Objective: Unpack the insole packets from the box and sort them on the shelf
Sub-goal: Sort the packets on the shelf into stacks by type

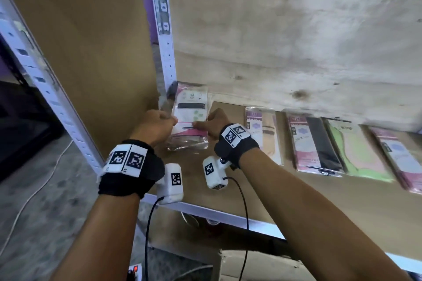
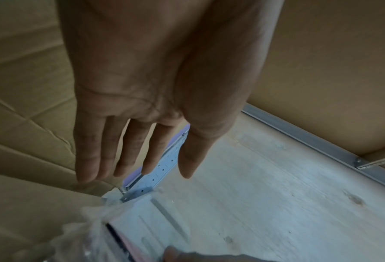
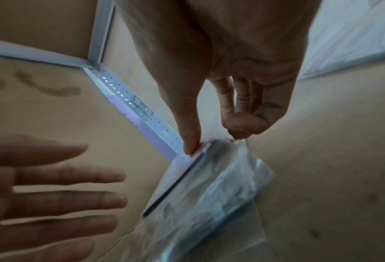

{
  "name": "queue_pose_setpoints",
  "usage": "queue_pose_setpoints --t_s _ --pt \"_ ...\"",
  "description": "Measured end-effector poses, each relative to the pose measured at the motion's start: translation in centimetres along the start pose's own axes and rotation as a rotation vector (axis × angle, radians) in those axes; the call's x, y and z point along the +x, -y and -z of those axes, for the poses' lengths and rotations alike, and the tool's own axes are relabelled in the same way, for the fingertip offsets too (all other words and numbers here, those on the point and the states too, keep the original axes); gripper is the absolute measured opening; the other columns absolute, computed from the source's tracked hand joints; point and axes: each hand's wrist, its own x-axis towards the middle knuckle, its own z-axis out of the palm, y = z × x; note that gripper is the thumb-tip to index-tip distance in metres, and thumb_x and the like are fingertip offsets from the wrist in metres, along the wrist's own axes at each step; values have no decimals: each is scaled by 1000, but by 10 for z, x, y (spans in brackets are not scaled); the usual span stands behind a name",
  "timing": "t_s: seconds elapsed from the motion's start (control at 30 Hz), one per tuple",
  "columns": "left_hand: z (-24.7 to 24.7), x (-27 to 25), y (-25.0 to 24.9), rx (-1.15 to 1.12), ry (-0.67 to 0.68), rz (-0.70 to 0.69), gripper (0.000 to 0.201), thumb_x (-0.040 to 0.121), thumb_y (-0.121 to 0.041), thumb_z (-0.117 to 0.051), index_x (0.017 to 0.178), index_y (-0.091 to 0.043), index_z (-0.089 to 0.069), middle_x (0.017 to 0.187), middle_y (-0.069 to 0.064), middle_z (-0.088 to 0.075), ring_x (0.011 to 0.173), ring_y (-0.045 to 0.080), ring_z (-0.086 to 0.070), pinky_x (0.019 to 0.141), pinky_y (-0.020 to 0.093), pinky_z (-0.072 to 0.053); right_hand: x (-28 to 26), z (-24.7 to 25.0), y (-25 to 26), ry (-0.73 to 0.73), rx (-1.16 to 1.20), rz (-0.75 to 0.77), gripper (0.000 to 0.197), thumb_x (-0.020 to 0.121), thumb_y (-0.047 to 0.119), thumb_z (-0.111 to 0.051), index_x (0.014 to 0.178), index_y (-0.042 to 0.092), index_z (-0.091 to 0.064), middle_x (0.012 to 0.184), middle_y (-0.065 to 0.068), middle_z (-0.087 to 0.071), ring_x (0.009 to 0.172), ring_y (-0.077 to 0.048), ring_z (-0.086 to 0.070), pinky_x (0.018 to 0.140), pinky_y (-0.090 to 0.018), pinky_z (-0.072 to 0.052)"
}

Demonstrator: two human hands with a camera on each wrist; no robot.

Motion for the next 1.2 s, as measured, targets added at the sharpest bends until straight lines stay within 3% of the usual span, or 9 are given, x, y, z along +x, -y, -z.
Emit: queue_pose_setpoints --t_s 0.23,0.33,0.43,0.53,0.63,0.77,0.87,1.03,1.2 --pt "-1 4 1 48 -18 -64 11 95 -14 -55 90 -21 -62 102 2 -62 82 16 -60 81 27 -39 -17 17 -13 37 20 -62 22 81 21 -80 77 16 -59 60 -4 -64 41 -13 -51 46 -26 -42" --pt "-6 5 0 99 26 -68 40 88 0 -55 125 -16 -61 125 6 -63 116 28 -59 101 35 -46 -45 34 -16 0 229 -85 42 82 7 -76 114 13 -51 82 -11 -65 40 -10 -50 40 -22 -40" --pt "-14 -1 -8 161 48 -135 66 83 5 -53 140 -28 -50 137 9 -55 119 27 -56 102 35 -47 -80 59 -12 -34 493 -59 53 86 -5 -66 131 17 -50 93 -11 -65 56 -14 -57 44 -24 -43" --pt "-22 -13 -21 243 69 -238 70 81 -3 -62 137 -43 -48 139 4 -51 118 25 -55 101 35 -48 -115 91 -3 -5 698 -67 33 92 -1 -60 124 5 -58 89 -9 -63 66 -16 -58 44 -20 -42" --pt "-37 -33 -41 195 75 -391 64 76 -17 -80 133 -33 -57 134 3 -56 123 24 -53 103 37 -44 -144 125 3 97 813 -108 10 97 11 -54 104 5 -57 76 -9 -65 59 -16 -47 41 -18 -31" --pt "-58 -60 -69 133 25 -586 28 77 -37 -80 102 -26 -73 107 -3 -65 97 16 -59 78 26 -43 -174 167 5 139 936 -179 14 97 22 -52 96 9 -59 77 -8 -63 58 -15 -51 37 -16 -34" --pt "-70 -68 -81 34 69 -665 22 81 -38 -76 97 -23 -75 99 3 -71 93 22 -65 84 38 -51 -190 191 1 137 929 -156 25 98 32 -51 92 10 -61 81 -7 -63 59 -14 -53 35 -16 -34" --pt "-102 -77 -96 -195 151 -750 9 85 -29 -75 93 -27 -76 96 -9 -77 90 14 -72 85 41 -56 -198 212 -22 -12 970 -63 36 100 46 -43 104 12 -54 79 -8 -64 56 -17 -55 35 -18 -33" --pt "-141 -73 -109 -294 308 -721 21 87 -30 -72 101 -15 -77 97 5 -77 80 12 -64 74 38 -57 -201 212 -67 -239 667 -63 21 97 35 -57 99 14 -59 68 -6 -40 58 -16 -34 50 -27 -24"
